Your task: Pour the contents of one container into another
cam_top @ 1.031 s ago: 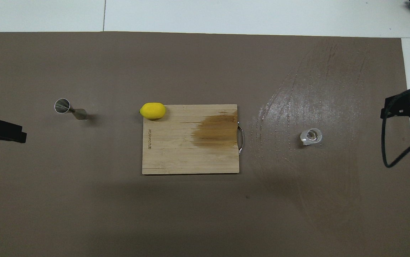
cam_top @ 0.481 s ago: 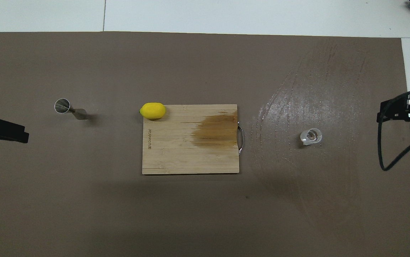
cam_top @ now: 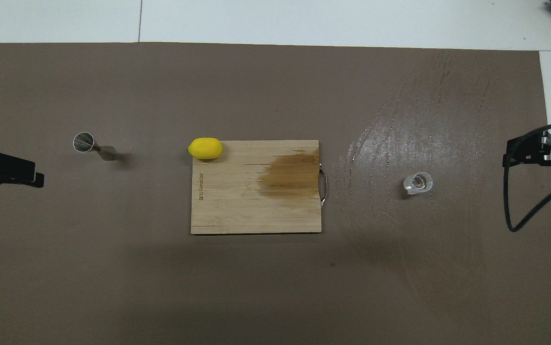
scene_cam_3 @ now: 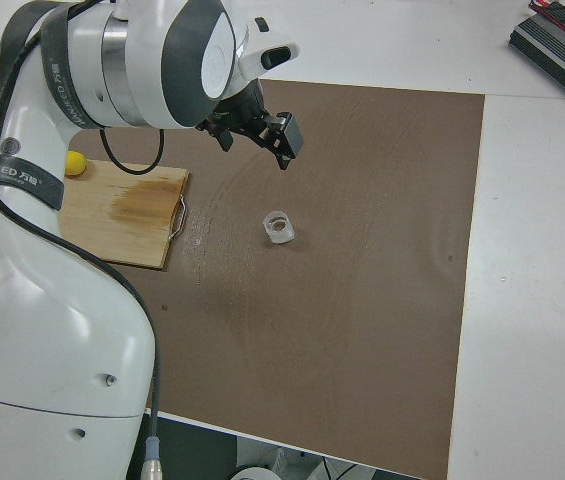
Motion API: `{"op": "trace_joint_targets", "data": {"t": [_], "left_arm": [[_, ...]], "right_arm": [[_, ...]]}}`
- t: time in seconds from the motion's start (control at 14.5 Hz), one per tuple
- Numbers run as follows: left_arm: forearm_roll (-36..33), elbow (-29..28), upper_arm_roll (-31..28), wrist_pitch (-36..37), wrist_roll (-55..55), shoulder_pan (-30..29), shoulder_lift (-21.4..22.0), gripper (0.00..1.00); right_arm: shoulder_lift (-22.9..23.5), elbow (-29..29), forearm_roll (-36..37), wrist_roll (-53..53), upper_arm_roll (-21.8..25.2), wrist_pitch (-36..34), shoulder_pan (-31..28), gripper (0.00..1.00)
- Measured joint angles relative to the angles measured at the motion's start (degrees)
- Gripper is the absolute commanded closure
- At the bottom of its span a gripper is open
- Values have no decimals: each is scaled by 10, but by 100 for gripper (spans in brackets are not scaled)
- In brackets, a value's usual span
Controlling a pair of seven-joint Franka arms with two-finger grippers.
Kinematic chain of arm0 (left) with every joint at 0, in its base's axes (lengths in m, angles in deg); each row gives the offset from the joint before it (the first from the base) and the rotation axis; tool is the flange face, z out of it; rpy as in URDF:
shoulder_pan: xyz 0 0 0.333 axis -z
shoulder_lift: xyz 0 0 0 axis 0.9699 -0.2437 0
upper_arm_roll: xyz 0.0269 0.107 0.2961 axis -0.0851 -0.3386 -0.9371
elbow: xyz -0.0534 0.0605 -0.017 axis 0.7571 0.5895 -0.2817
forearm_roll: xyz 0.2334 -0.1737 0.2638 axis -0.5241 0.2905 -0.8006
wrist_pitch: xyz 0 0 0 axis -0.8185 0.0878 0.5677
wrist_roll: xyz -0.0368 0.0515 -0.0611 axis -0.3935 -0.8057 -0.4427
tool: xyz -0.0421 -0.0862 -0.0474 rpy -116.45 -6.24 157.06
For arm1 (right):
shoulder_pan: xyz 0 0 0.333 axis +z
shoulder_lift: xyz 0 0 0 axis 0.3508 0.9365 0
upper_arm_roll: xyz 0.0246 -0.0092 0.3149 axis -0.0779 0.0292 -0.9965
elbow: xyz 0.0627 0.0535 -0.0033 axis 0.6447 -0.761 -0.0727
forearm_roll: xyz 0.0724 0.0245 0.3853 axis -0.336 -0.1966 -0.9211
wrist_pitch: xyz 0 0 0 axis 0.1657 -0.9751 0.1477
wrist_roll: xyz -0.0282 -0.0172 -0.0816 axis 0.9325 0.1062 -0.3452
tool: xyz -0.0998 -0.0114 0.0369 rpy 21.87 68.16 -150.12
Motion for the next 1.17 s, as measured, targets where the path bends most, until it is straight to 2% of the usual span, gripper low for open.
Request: {"op": "trace_joint_targets", "data": {"t": [0.21, 0.62, 0.96, 1.17], "left_arm": [[68, -25, -1, -15, -128, -15, -16, 0], [280, -140, -3, -199, -365, -81, -64, 0], [461, -267, -4, -303, -426, -141, -58, 0], [551, -311, -4, -333, -472, -168, -58, 0]], "right_arm": [[-2, -5, 0, 0, 0, 3, 3, 0], [-7, -19, 0, 7, 0, 3, 4, 0], [-12, -26, 0, 8, 0, 3, 4, 0], [-12, -27, 0, 8, 0, 3, 4, 0]]}}
